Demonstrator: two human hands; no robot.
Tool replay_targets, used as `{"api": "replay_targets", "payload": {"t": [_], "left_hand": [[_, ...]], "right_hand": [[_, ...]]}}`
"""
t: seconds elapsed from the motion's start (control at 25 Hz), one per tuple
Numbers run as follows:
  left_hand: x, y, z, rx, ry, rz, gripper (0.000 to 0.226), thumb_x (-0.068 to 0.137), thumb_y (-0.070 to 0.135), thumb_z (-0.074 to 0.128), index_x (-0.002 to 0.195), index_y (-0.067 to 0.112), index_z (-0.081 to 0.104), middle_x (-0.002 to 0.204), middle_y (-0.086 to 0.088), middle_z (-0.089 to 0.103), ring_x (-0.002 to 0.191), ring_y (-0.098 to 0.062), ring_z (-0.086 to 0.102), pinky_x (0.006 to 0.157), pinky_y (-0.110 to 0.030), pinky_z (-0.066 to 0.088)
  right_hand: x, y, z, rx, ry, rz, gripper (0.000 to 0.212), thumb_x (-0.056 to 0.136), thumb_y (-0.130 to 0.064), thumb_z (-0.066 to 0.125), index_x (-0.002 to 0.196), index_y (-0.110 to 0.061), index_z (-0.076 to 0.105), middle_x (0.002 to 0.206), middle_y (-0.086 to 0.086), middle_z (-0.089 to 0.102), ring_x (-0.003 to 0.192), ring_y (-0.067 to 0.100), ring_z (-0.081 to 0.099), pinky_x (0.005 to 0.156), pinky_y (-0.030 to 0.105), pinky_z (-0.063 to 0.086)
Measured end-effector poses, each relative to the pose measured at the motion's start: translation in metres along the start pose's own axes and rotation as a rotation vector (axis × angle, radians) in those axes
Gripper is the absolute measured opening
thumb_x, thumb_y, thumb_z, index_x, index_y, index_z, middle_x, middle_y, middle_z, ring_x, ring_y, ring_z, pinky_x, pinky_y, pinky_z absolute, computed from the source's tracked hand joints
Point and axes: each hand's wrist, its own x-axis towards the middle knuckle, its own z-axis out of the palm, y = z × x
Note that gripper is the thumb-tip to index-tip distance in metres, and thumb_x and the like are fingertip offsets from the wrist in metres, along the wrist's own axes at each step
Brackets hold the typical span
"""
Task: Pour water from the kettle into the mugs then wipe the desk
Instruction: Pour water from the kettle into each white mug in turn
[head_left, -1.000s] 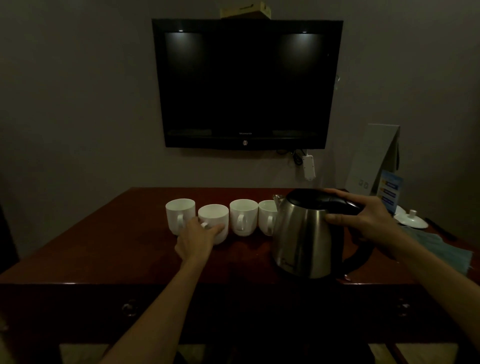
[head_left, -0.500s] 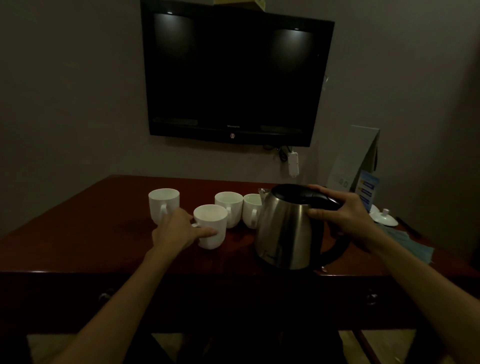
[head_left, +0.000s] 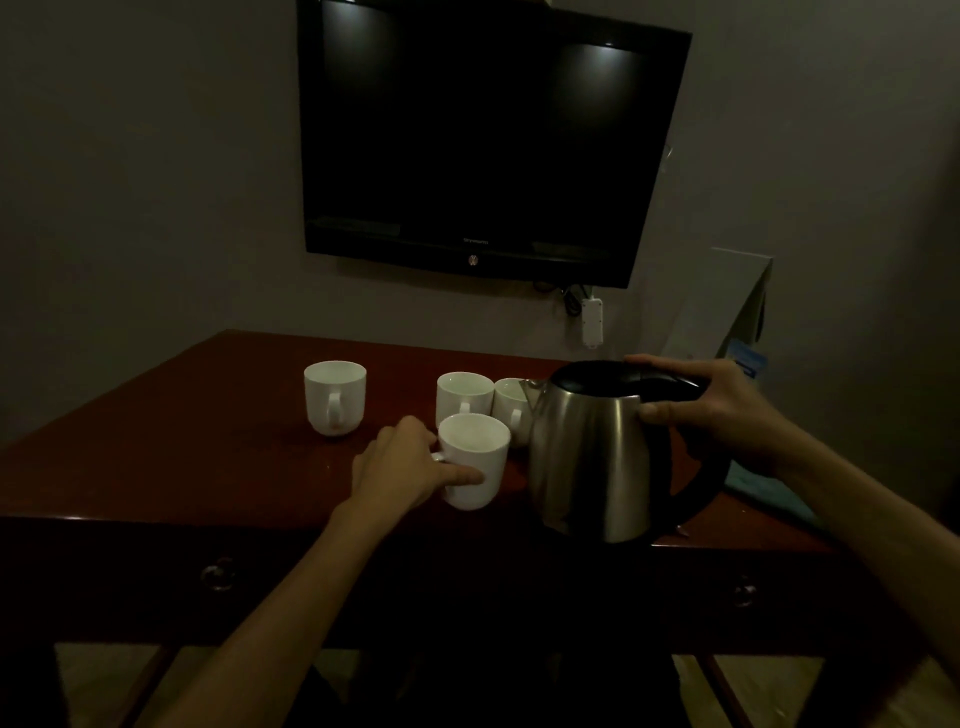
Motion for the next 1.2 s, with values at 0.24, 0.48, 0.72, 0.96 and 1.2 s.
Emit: {"api": "replay_targets", "payload": {"t": [0.24, 0.48, 0.72, 0.96, 1.2], "left_hand": [[0.013, 0.008, 0.007, -0.014, -0.083, 0.016, 0.068, 0.056, 0.069, 0.082, 0.099, 0.019, 0.065, 0.088, 0.004, 0.07, 0.08, -0.011, 0.066, 0.066, -0.032, 0.051], [0.02, 0.01, 0.011, -0.026, -0.098, 0.025, 0.07, 0.057, 0.067, 0.083, 0.105, 0.019, 0.065, 0.091, 0.003, 0.07, 0.09, -0.015, 0.067, 0.079, -0.041, 0.054], [0.023, 0.007, 0.014, -0.038, -0.11, 0.043, 0.065, 0.057, 0.068, 0.082, 0.1, 0.022, 0.065, 0.09, 0.004, 0.069, 0.09, -0.016, 0.066, 0.082, -0.045, 0.054], [0.022, 0.008, 0.011, -0.053, -0.109, 0.06, 0.063, 0.055, 0.068, 0.084, 0.092, 0.021, 0.063, 0.084, 0.004, 0.069, 0.087, -0.016, 0.068, 0.081, -0.045, 0.054], [0.023, 0.008, 0.012, -0.058, -0.097, 0.041, 0.071, 0.054, 0.069, 0.084, 0.101, 0.021, 0.061, 0.092, 0.003, 0.067, 0.093, -0.018, 0.064, 0.082, -0.044, 0.052]], "right_hand": [[0.01, -0.029, -0.01, -0.074, -0.154, 0.007, 0.054, 0.075, -0.018, 0.077, 0.125, -0.033, 0.065, 0.075, 0.004, 0.071, 0.049, 0.022, 0.051, 0.048, 0.034, 0.045], [0.034, -0.06, -0.012, -0.263, -0.308, 0.035, 0.054, 0.07, -0.03, 0.077, 0.122, -0.039, 0.066, 0.11, 0.001, 0.072, 0.098, 0.027, 0.068, 0.084, 0.042, 0.057], [0.048, -0.082, 0.001, -0.404, -0.386, 0.069, 0.05, 0.084, -0.012, 0.071, 0.13, -0.028, 0.061, 0.098, -0.001, 0.067, 0.061, -0.005, 0.064, 0.052, 0.012, 0.048], [0.053, -0.091, 0.001, -0.499, -0.449, 0.088, 0.049, 0.083, -0.017, 0.071, 0.128, -0.034, 0.061, 0.104, 0.001, 0.068, 0.063, 0.003, 0.066, 0.054, 0.017, 0.052], [0.06, -0.102, 0.005, -0.547, -0.469, 0.104, 0.049, 0.074, -0.029, 0.074, 0.119, -0.043, 0.064, 0.087, -0.004, 0.07, 0.06, 0.009, 0.06, 0.054, 0.021, 0.049]]}}
